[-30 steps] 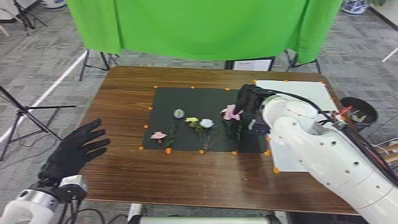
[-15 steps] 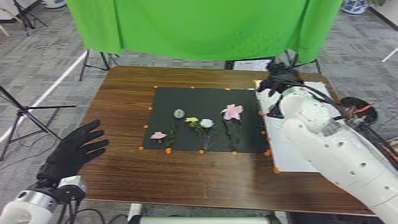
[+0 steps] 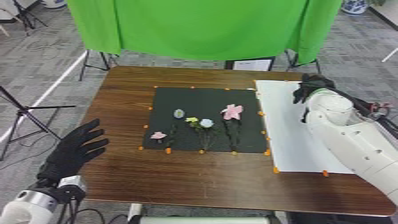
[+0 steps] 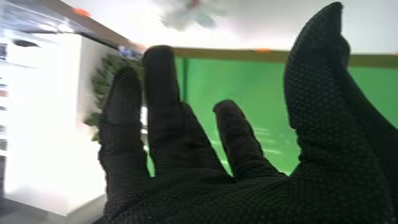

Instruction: Arrange flowers

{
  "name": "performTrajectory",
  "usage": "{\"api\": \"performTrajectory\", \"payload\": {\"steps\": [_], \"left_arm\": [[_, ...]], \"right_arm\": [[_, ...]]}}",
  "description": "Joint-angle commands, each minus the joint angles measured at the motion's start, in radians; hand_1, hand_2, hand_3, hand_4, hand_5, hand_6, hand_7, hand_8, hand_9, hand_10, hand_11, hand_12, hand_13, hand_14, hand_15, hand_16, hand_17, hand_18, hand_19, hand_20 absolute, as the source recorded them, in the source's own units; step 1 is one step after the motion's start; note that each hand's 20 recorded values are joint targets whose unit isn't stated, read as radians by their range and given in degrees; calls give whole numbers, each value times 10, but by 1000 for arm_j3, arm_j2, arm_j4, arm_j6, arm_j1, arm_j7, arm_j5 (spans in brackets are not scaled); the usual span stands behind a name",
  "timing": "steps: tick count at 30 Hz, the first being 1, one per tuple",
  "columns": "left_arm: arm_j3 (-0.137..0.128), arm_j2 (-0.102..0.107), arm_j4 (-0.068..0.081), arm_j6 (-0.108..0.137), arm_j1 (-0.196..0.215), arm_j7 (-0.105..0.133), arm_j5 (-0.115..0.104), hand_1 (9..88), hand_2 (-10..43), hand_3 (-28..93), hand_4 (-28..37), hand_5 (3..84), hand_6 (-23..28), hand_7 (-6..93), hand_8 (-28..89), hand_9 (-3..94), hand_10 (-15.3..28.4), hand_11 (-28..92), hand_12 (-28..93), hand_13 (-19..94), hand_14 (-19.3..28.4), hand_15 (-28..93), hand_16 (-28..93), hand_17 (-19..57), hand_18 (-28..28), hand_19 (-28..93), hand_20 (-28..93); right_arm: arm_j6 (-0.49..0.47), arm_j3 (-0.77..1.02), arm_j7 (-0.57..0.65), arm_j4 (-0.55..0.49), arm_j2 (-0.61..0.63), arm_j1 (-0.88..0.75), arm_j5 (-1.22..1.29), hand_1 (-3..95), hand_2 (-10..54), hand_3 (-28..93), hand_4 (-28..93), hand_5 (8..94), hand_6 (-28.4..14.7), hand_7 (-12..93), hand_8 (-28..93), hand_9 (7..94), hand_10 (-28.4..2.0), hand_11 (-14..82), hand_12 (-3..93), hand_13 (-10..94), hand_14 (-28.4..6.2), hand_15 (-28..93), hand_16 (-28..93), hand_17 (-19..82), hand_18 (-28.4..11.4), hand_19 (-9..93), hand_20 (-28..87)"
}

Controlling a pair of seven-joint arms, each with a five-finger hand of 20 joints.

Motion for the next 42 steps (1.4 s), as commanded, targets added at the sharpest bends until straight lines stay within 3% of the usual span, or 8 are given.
{"api": "performTrajectory", "payload": {"steps": [1,9,13,15,18,26,32,42], "left_arm": [[1,-6,3,-11,8,2,-2,269,-3,700,-265,254,31,236,-125,220,129,258,161,179,170,411,-27,-96,224,437,108],[3,-4,2,-10,7,2,-4,270,-2,699,-265,255,31,235,-125,220,129,257,162,179,170,410,-25,-96,224,437,109],[1,-6,1,-7,8,-3,-4,270,-2,699,-264,255,31,235,-125,220,129,257,162,180,170,409,-26,-96,224,436,110],[2,-4,1,-5,8,-1,-5,271,-2,700,-264,255,31,236,-125,220,128,257,162,180,170,409,-25,-95,224,436,110],[0,-4,0,-4,10,-2,-5,271,-1,700,-264,254,31,237,-126,219,128,259,162,180,169,408,-26,-96,224,436,110],[-8,-14,-2,-13,9,-10,3,273,2,698,-264,255,31,237,-126,219,128,261,161,180,168,407,-26,-95,224,436,111],[-3,-10,2,-20,3,-13,1,274,2,698,-263,256,32,237,-127,220,128,260,159,180,168,407,-26,-95,224,436,111],[-3,-7,4,-20,3,-13,1,274,4,696,-260,256,32,234,-126,219,128,260,158,180,166,404,-26,-95,223,436,112]], "right_arm": [[-38,16,36,36,-1,-3,17,268,-95,930,-282,210,-45,268,-127,323,-175,83,182,482,-81,550,158,184,-217,696,458],[17,44,-61,58,10,-48,70,343,-95,910,-282,321,-9,335,-177,472,-111,152,153,621,-43,558,251,223,-208,734,473],[104,33,-98,66,16,-66,44,431,-95,853,-283,471,38,400,-207,641,-61,199,147,752,-23,531,321,310,-175,755,445],[154,25,-109,58,23,-74,45,481,-95,801,-283,561,37,472,-90,772,-46,108,273,795,-24,566,280,336,-172,777,448],[185,28,-140,38,34,-92,20,522,-95,789,-283,685,35,474,-30,899,-37,93,386,848,-19,599,267,379,-176,819,458],[304,91,-209,-174,89,-227,36,504,-95,849,-283,737,24,457,-39,936,-32,114,422,877,-14,595,279,397,-183,837,462],[301,120,-298,-357,107,-362,-92,499,-95,856,-283,735,23,465,-34,936,-32,111,432,874,-13,610,287,397,-185,842,467],[282,127,-339,-448,96,-466,-162,482,-95,864,-282,712,34,496,-35,927,-33,106,444,846,-15,643,295,376,-182,845,473]]}}
